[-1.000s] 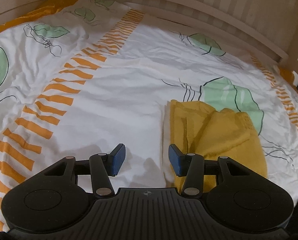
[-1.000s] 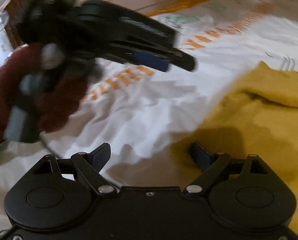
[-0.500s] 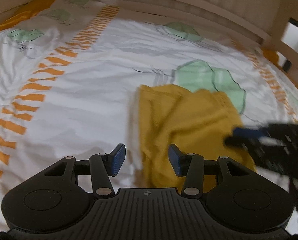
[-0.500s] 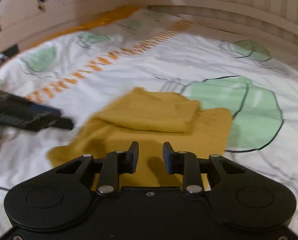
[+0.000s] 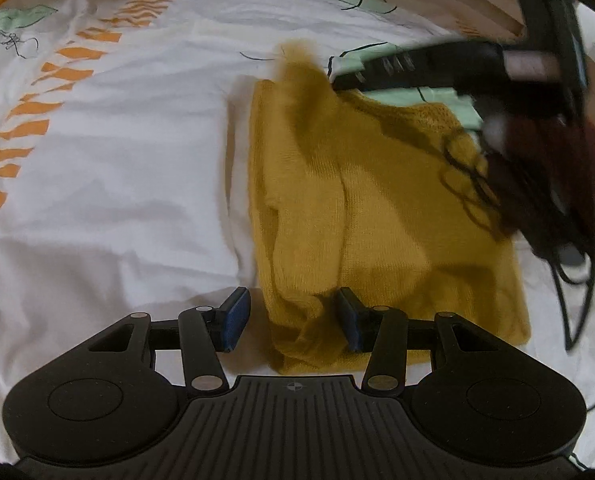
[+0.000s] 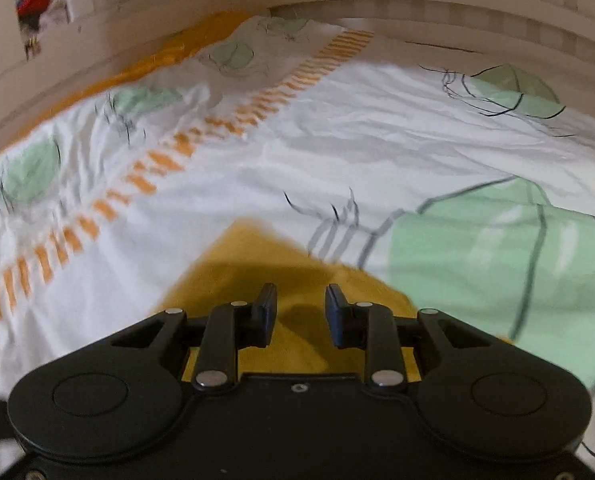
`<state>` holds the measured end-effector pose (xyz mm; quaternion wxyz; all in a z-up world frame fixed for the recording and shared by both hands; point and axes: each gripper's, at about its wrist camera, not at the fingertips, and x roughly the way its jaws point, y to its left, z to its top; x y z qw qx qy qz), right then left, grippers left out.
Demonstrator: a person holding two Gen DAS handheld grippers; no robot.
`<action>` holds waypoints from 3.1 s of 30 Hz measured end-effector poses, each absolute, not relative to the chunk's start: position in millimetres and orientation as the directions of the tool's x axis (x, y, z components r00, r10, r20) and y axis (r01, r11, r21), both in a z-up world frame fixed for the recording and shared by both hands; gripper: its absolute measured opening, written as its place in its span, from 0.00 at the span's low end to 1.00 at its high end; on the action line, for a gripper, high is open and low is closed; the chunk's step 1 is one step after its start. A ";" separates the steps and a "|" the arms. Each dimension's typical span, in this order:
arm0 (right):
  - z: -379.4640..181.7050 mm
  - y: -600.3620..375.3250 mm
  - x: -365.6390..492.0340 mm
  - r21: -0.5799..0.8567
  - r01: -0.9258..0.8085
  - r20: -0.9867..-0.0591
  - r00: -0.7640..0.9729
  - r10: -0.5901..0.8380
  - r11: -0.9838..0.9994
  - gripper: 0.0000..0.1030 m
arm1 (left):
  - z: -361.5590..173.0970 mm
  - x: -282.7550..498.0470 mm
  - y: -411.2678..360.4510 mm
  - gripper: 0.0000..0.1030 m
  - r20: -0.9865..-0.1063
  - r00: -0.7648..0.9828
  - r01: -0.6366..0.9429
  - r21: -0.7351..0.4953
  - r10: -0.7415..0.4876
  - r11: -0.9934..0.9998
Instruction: Fold small clothes
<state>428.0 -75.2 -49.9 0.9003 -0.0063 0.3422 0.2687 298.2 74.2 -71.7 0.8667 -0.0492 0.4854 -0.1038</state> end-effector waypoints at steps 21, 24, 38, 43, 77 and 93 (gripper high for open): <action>-75.7 -161.7 302.7 0.037 -0.393 -0.666 0.675 0.316 0.919 0.63 | -72.3 288.1 73.4 0.46 -0.836 0.494 0.275 -0.111 -0.240 0.955; -68.1 -167.7 292.0 0.069 -0.358 -0.639 0.701 0.317 0.931 0.63 | -69.3 290.5 81.2 0.45 -0.829 0.489 0.267 -0.155 -0.272 0.951; -92.0 -152.6 247.9 0.053 -0.410 -0.697 0.638 0.328 0.910 0.68 | -47.7 285.8 101.4 0.45 -0.740 0.633 0.062 -0.246 -0.229 0.967; -87.0 -176.2 239.3 0.107 -0.361 -0.693 0.641 0.330 0.926 0.71 | -49.3 278.5 84.0 0.45 -0.753 0.606 0.121 -0.233 -0.257 0.965; -120.7 -186.5 406.4 0.692 -0.307 -0.458 0.513 0.726 0.653 1.00 | -90.5 299.4 65.9 0.73 -0.713 0.542 0.176 -0.421 -0.444 0.890; -105.1 -188.1 401.3 0.662 -0.218 -0.550 0.510 0.661 0.718 0.36 | -81.7 299.0 67.2 0.12 -0.703 0.493 0.161 -0.505 -0.513 0.848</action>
